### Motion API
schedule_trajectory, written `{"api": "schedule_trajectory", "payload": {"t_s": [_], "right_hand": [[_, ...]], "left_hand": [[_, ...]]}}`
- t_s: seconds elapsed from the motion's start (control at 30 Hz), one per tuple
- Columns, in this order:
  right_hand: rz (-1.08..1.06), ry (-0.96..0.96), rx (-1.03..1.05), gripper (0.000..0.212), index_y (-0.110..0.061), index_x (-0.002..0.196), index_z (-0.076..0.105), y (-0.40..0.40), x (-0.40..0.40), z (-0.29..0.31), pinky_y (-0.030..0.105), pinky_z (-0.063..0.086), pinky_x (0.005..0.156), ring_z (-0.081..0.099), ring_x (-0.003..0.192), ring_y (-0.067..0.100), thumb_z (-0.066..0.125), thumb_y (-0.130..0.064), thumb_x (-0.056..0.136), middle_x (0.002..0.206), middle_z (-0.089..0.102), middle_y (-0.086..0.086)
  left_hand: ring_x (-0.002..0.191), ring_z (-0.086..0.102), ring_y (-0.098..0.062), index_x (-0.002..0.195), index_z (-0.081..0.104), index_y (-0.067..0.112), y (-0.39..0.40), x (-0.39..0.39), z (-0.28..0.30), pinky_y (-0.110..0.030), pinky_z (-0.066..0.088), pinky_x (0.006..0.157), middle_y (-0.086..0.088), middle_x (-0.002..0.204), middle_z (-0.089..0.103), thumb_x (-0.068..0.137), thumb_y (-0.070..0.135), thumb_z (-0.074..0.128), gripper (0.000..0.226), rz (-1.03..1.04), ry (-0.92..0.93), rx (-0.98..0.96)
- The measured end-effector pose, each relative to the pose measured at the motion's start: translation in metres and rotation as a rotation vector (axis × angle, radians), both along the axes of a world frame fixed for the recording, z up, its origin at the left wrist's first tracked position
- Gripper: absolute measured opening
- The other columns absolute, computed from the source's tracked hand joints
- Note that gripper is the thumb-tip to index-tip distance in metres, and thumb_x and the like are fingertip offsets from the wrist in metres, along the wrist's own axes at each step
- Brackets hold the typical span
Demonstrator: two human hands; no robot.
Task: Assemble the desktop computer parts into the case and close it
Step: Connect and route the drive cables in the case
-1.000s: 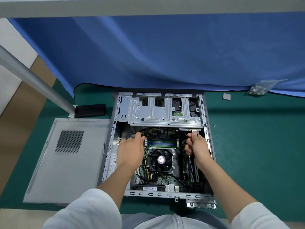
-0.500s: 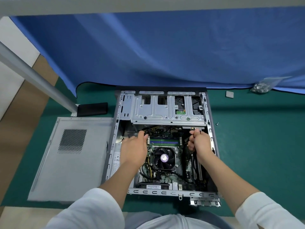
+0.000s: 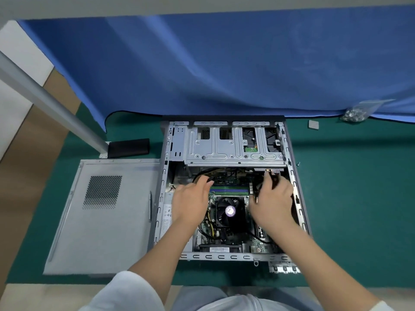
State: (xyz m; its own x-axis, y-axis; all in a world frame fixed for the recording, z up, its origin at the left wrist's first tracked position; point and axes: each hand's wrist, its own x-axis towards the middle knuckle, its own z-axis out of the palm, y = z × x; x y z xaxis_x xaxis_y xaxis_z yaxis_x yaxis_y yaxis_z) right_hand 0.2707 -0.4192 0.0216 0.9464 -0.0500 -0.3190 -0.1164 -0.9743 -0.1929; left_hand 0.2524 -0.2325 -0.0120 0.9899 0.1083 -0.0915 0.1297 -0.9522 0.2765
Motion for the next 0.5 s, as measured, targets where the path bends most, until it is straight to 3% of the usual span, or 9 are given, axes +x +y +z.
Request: {"api": "schedule_trajectory", "payload": {"t_s": [0.03,0.1,0.17,0.23,0.3,0.37,0.5], "right_hand": [[0.079,-0.094,-0.004,0.073,-0.01,0.149,0.02,0.009,-0.009,0.002,0.045,0.03,0.104,0.016,0.134,0.037,0.057,-0.032,0.09,0.146,0.019,0.02],[0.181,-0.186,0.257,0.064,-0.017,0.147,0.03,0.022,-0.012,0.005,0.038,0.028,0.105,0.024,0.13,0.027,0.06,-0.025,0.091,0.142,0.029,0.013],[0.165,-0.026,0.668,0.055,-0.027,0.144,0.035,0.033,-0.005,0.01,0.021,0.034,0.099,0.043,0.114,0.009,0.058,-0.022,0.094,0.127,0.044,-0.001],[0.154,0.09,0.85,0.045,-0.029,0.136,0.046,0.04,0.001,0.013,0.014,0.042,0.085,0.055,0.093,-0.002,0.058,-0.02,0.094,0.108,0.057,-0.009],[0.115,0.045,0.878,0.027,-0.027,0.119,0.06,0.042,0.007,0.009,0.013,0.046,0.074,0.06,0.078,-0.004,0.059,-0.017,0.093,0.09,0.063,-0.012],[0.068,0.028,0.886,0.018,-0.03,0.101,0.064,0.039,0.011,0.004,0.014,0.048,0.063,0.058,0.066,-0.004,0.062,-0.016,0.091,0.079,0.063,-0.011],[0.231,-0.011,0.685,0.023,-0.032,0.103,0.061,0.026,0.012,-0.012,0.008,0.039,0.071,0.05,0.073,0.003,0.07,-0.02,0.085,0.089,0.048,-0.013]], "left_hand": [[0.061,0.053,-0.016,0.103,0.053,0.023,0.001,-0.001,0.0,-0.031,0.04,0.08,0.006,0.062,0.058,0.101,0.043,0.021,0.038,-0.012,-0.005,-0.023],[0.062,0.055,-0.018,0.101,0.054,0.023,0.002,-0.003,0.001,-0.032,0.04,0.079,0.004,0.063,0.06,0.1,0.044,0.021,0.039,-0.029,-0.036,-0.062],[0.061,0.055,-0.021,0.099,0.055,0.022,0.003,-0.003,0.002,-0.033,0.039,0.075,0.002,0.062,0.061,0.1,0.044,0.025,0.037,-0.044,-0.073,-0.074],[0.062,0.056,-0.023,0.096,0.056,0.021,0.003,-0.005,0.002,-0.033,0.037,0.073,0.001,0.061,0.061,0.1,0.042,0.028,0.035,-0.051,-0.093,-0.089],[0.065,0.058,-0.022,0.099,0.056,0.023,0.002,-0.004,0.004,-0.034,0.037,0.075,0.002,0.063,0.062,0.098,0.047,0.021,0.043,-0.083,-0.09,-0.08],[0.069,0.06,-0.019,0.105,0.057,0.027,0.003,-0.003,0.001,-0.033,0.038,0.077,0.004,0.067,0.064,0.096,0.054,0.017,0.049,-0.113,-0.073,-0.072],[0.075,0.06,-0.016,0.108,0.06,0.031,0.002,-0.004,0.001,-0.03,0.032,0.078,0.005,0.074,0.067,0.097,0.053,0.026,0.042,-0.17,-0.094,-0.083]]}}
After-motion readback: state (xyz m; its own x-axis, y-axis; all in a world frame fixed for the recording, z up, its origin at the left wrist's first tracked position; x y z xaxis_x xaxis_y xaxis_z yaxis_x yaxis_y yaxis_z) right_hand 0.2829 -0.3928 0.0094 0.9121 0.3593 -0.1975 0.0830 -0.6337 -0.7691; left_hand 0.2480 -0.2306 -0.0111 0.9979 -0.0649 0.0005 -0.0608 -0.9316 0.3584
